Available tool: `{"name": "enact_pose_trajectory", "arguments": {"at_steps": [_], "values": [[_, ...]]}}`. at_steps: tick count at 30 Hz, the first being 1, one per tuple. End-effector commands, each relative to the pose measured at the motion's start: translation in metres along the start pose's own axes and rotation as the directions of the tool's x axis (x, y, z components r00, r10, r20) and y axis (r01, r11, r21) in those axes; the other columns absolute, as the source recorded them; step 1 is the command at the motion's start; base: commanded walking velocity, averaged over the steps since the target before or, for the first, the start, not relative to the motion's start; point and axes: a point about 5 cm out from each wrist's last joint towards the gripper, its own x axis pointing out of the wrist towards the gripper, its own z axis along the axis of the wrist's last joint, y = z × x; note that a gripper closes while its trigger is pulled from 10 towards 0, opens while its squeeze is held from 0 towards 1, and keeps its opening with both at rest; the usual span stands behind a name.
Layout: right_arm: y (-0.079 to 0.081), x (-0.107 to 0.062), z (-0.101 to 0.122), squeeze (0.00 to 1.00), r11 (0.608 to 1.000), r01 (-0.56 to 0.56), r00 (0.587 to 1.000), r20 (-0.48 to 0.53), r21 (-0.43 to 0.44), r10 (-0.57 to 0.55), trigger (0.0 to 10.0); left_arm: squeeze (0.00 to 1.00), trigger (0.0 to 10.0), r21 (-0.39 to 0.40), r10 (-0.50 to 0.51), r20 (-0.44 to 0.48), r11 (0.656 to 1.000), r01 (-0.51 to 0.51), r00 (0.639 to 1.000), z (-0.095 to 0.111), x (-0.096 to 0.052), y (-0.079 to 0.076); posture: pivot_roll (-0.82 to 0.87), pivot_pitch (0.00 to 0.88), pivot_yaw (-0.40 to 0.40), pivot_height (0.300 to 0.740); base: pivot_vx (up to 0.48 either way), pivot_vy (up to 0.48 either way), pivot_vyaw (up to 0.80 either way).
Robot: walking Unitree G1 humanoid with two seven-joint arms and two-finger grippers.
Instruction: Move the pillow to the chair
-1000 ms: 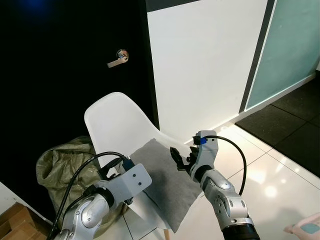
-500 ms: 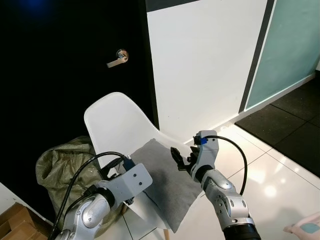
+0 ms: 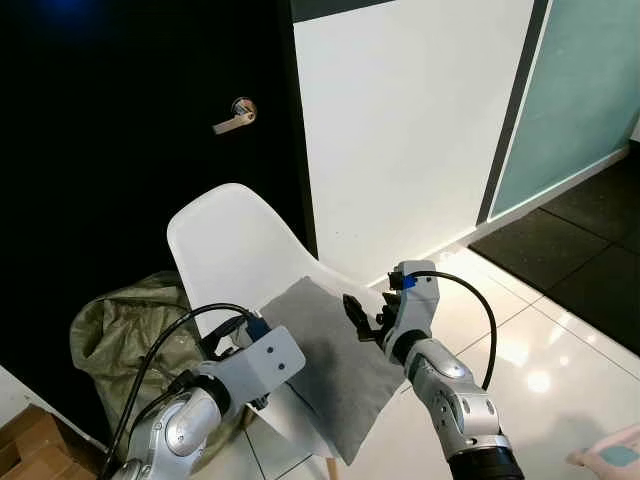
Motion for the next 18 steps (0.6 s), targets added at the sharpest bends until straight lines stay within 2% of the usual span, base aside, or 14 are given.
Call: {"name": "enact_pose_trajectory", "arguments": {"at_steps": [1,18], "values": [[0.0040,0.0013,0.0000,0.00,1.000,-0.018,1.000,-0.005,0.013,0.018,10.0,0.00,10.0,0.011,0.002,-0.018,1.000,-0.002,1.000,-0.0024,-0.0005,0.0003,-0.05,0.067,0.061,0.740,0.000,0.000,0.00],[-0.0004,-0.0020,-0.0012,0.00,1.000,-0.009,1.000,-0.019,0.012,0.009,10.0,0.00,10.0,0.009,0.001,-0.016,1.000,-0.001,1.000,0.0007,-0.0017,-0.0027,-0.08,0.085,0.051,0.740,0.000,0.000,0.00]]}}
